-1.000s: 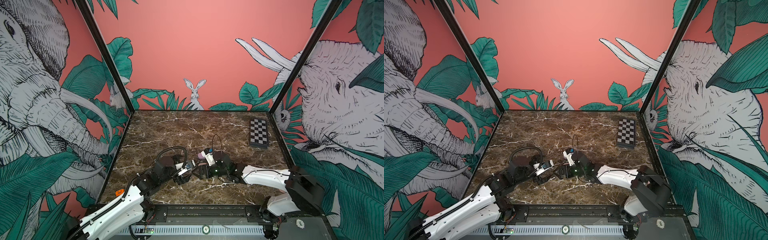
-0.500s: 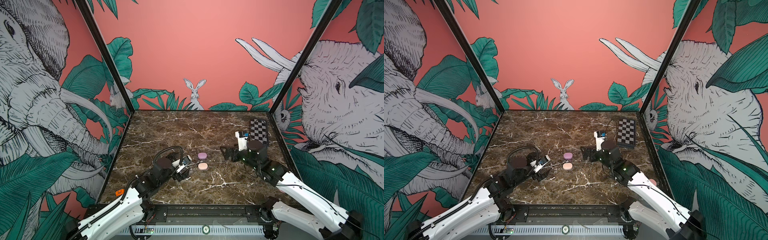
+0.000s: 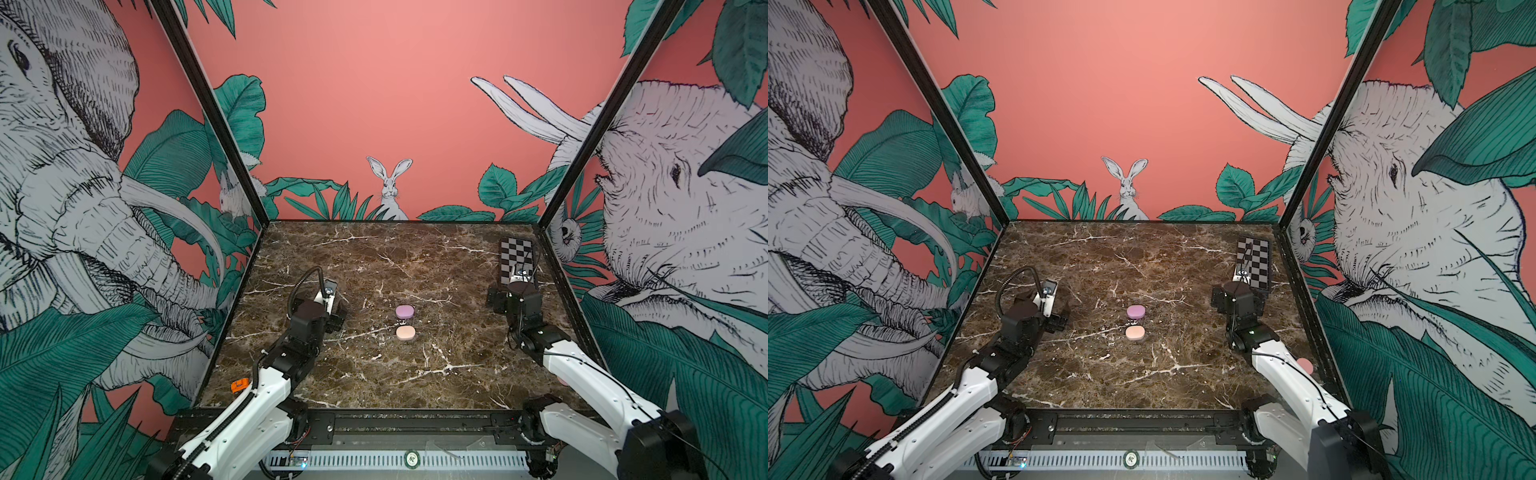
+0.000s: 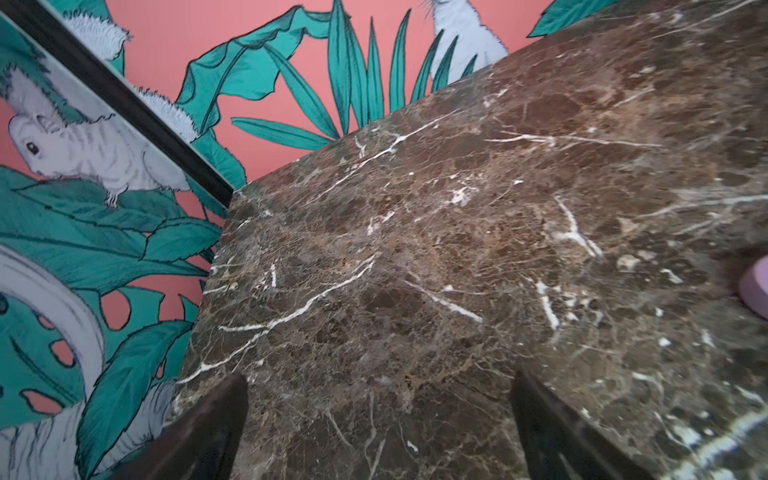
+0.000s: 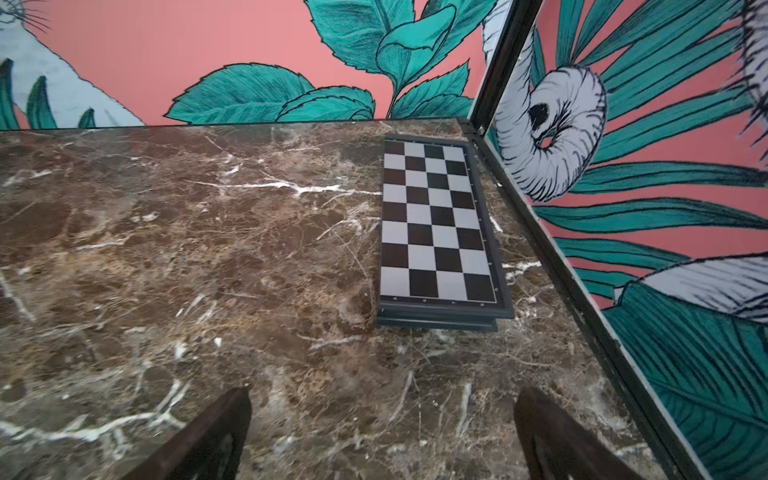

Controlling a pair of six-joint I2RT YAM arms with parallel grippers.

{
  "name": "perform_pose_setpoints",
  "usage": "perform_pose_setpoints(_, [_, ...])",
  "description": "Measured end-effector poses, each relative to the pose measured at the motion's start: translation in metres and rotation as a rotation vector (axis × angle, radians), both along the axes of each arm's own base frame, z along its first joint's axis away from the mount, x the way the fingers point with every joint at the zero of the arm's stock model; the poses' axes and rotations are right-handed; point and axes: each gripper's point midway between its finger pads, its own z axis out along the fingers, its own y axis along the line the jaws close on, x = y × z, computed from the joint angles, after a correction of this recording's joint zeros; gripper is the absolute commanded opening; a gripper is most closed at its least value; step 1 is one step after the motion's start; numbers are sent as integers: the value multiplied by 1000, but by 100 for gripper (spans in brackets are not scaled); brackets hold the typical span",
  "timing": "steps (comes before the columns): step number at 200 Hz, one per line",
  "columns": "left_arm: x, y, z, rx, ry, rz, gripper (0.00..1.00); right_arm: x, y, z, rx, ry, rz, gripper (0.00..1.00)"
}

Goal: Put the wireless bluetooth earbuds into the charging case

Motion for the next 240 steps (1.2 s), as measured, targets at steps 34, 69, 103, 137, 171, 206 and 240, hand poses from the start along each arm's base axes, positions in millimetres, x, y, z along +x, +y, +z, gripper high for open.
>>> perform_pose_setpoints(34, [6,16,-10,-21,13,63,99,9,-21,-16,-49,-20,-63,98])
perform_pose_setpoints(69, [10,27,-15,-38,21,101,99,14,-37,-31,-82,-50,-98,98])
perform_pose_setpoints(103, [17,29,-37,-20,84,119,99,29,-36,-29,-109,-88,-59,98])
perform_pose_setpoints(137, [25,33,-53,-10,119,140,99,36,-38,-22,-138,-118,-27,98])
perform_pose_setpoints(171, [34,46,-54,-27,101,191,99,39,-40,-23,-141,-114,0,98])
perform_pose_setpoints(206, [47,66,-50,-71,65,265,99,42,-37,-31,-137,-112,18,98])
perform_pose_setpoints(240, [57,79,-59,-116,60,305,99,42,-40,-74,-133,-42,22,98])
